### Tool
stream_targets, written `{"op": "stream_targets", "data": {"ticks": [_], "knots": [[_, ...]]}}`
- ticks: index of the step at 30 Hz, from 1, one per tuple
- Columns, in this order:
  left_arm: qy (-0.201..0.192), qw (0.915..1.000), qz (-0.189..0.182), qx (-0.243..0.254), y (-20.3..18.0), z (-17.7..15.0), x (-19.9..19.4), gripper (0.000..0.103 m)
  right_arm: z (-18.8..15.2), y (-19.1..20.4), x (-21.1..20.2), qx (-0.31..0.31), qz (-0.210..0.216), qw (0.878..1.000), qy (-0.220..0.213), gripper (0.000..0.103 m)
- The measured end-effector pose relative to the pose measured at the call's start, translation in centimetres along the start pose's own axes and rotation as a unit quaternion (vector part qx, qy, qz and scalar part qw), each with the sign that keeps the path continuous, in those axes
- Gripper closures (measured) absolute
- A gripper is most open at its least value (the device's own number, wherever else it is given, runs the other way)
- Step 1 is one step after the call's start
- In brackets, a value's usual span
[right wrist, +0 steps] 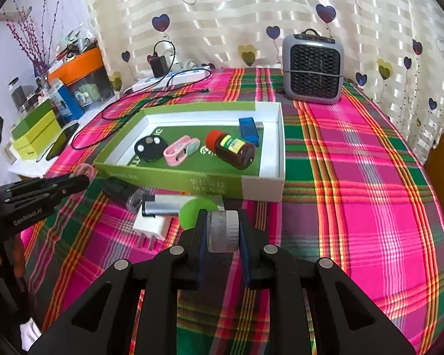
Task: Organize rigid objects
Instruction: 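Carry the pink clip and white roll over the green box with both tools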
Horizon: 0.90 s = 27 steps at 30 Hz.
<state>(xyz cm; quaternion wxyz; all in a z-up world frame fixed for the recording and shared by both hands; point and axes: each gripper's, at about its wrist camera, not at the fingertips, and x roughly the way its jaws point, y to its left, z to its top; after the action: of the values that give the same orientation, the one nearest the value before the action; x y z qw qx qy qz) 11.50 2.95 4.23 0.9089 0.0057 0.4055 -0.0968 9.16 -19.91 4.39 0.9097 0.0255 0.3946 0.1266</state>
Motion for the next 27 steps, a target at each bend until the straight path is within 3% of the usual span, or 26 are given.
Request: {"op": "stream_targets", "data": {"ticks": [14,27], "knots": [[0.002,0.9999,-0.017,0.004,0.0,2.7,1.8,0.086,6.0,0.4,1.7,-0.026,0.038,0.999,-0.01,0.083],[0.009,0.9996,-0.024,0.009,-0.4,4.8,4.3,0.086,9.9,0.5,6.3,-0.037,0.055,0.998,0.019,0.083]]}}
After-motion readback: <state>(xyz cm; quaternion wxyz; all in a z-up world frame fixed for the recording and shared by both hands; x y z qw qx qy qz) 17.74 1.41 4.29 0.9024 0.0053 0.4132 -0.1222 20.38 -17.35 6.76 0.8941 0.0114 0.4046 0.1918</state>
